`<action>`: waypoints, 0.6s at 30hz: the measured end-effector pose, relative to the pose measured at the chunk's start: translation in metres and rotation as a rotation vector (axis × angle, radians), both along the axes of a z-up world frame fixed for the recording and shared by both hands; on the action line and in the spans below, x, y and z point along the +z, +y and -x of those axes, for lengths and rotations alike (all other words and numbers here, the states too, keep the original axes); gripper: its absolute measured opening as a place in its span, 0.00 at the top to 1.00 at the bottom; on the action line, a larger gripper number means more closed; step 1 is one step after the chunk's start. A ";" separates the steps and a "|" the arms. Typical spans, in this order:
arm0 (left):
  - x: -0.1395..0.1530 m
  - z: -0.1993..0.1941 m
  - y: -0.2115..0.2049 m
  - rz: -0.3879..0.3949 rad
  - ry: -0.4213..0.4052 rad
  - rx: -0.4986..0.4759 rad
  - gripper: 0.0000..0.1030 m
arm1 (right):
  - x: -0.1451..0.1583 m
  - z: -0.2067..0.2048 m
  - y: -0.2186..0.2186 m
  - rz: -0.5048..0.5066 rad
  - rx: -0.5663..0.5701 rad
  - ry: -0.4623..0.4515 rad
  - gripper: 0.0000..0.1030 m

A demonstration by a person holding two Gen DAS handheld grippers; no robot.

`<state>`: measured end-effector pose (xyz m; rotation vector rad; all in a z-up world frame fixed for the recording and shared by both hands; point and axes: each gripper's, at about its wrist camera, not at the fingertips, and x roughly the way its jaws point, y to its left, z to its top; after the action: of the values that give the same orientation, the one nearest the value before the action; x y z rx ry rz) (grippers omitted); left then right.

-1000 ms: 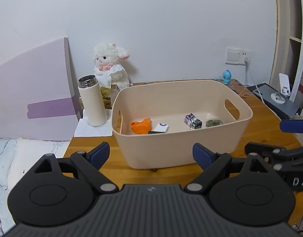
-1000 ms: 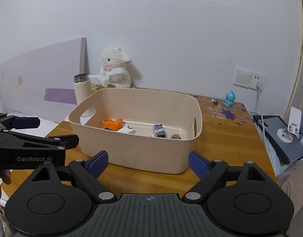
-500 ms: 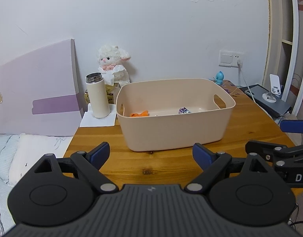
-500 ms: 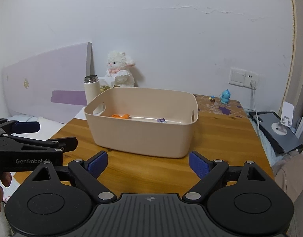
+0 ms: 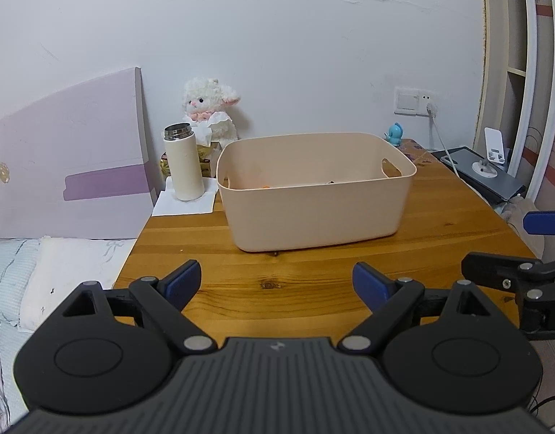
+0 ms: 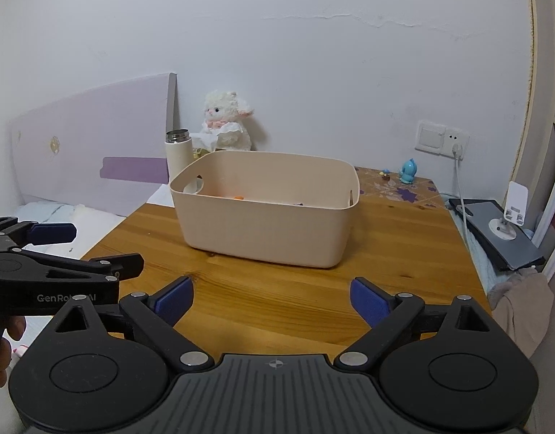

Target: Organize objects

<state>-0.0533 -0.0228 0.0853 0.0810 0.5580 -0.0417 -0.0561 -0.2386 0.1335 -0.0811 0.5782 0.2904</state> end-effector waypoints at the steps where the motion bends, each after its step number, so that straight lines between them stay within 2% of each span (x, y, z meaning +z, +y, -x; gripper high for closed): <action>1: 0.000 0.001 0.000 -0.001 0.000 -0.003 0.11 | 0.001 0.002 0.000 0.003 -0.001 -0.002 0.08; 18: 0.000 0.006 -0.004 -0.004 0.004 -0.031 0.11 | 0.000 0.009 -0.001 0.010 -0.010 0.008 0.05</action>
<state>-0.0596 -0.0271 0.0857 0.0932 0.5610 -0.0714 -0.0651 -0.2395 0.1335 -0.0870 0.5884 0.2778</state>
